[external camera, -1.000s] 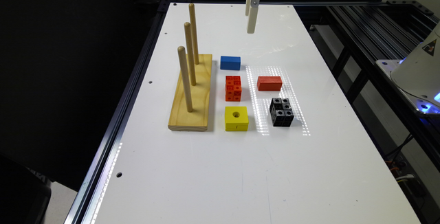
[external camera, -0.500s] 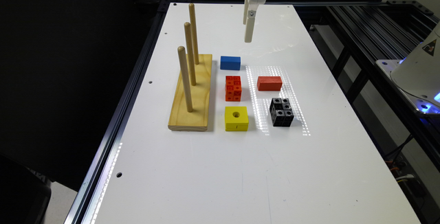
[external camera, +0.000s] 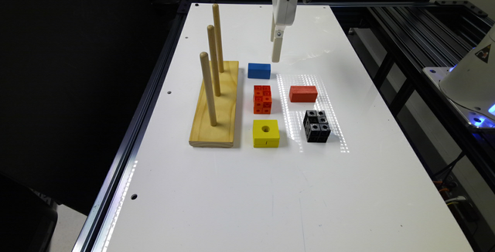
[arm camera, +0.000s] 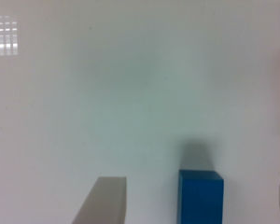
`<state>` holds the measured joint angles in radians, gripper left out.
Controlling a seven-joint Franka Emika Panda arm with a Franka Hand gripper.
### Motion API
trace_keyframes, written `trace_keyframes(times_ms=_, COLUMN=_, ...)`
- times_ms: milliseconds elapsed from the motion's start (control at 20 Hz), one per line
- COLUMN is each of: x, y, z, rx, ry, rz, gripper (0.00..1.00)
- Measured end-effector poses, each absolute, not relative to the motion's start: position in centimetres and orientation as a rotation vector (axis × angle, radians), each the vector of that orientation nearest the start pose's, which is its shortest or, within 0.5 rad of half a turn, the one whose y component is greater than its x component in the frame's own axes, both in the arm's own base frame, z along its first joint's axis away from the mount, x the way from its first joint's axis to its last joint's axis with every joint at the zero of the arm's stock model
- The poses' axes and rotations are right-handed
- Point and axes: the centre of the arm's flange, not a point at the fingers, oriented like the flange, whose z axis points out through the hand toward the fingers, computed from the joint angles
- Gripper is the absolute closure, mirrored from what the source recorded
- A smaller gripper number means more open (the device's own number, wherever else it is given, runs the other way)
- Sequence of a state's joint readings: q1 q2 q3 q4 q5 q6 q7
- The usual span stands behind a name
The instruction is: Pick up narrow blue stick.
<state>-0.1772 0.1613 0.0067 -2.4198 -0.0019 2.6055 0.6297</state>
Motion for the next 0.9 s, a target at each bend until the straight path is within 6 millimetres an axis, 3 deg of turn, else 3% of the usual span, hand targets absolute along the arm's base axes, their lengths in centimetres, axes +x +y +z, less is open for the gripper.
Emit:
trace_keyframes(times_ms=650, x=50.0, y=-8.1, z=24.7, rx=-2.890, ry=1.203, rz=-0.055, gripper=0.00)
trace_keyframes(times_ms=900, x=50.0, y=-8.1, z=23.3, rx=-2.892, ry=1.204, rz=-0.037, gripper=0.00)
